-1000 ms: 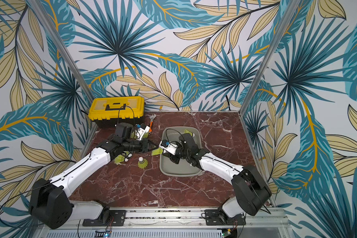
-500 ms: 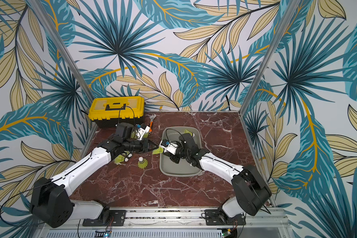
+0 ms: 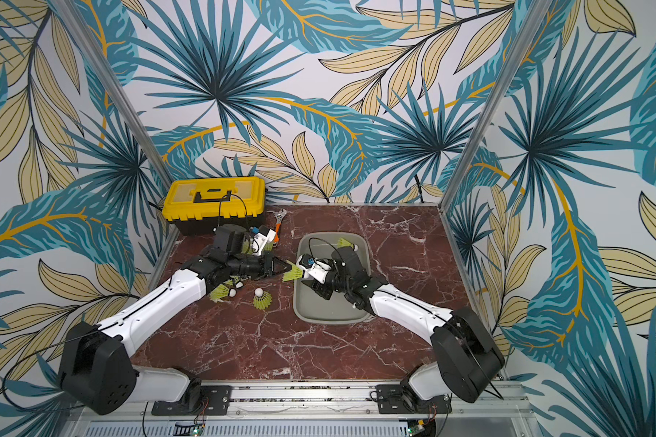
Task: Put the shuttlecocks into the storage box
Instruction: Place the shuttlecock in the storage box.
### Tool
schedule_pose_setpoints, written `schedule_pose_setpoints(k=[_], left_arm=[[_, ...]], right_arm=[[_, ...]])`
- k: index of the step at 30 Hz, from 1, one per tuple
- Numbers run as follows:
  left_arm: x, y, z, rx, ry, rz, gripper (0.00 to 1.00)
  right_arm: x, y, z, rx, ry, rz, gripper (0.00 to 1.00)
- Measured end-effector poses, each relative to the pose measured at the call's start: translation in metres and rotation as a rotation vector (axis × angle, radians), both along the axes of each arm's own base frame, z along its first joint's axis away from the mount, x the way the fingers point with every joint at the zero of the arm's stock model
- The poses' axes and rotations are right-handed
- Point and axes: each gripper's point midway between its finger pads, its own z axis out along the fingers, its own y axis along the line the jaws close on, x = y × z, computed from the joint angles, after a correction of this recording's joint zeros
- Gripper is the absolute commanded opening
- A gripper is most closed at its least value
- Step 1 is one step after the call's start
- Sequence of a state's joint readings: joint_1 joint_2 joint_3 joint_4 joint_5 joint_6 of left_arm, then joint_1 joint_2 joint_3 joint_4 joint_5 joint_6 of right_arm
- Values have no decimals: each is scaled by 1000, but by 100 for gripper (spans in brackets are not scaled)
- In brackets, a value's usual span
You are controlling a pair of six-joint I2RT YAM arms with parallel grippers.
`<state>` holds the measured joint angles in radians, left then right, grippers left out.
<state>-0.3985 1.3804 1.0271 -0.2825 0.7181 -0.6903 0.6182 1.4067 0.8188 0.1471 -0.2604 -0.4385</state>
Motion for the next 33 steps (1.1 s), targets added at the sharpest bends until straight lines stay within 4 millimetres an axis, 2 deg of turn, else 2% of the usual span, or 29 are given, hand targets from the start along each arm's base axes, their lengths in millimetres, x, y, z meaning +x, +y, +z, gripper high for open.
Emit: schedule_pose_setpoints(k=[4,8,11,17,22,26,33], left_arm=[[6,-4,7,-38,-16,22,0],[14,-10,15,-71,-43,43,0],[19,-18,13,-84,-43,51,0],[26,-40,-8,-84,-3,52,0],[26,-64,-33,-79,47,34,0],[26,-82,-57,-62,86,26,0],[28,-111,-78,-64,112,17,0]], right_arm=[[-3,-21,12,29,-45,-103,68],[-15,-48,26,69,-90,-200,68],[-26,-66,40,115,-127,-259,68],[-44,-101,74,248,-196,-386,69],[-53,-127,93,330,-240,-490,70],[-58,-141,99,344,-255,-542,70],[-63,-153,97,333,-254,-586,70]])
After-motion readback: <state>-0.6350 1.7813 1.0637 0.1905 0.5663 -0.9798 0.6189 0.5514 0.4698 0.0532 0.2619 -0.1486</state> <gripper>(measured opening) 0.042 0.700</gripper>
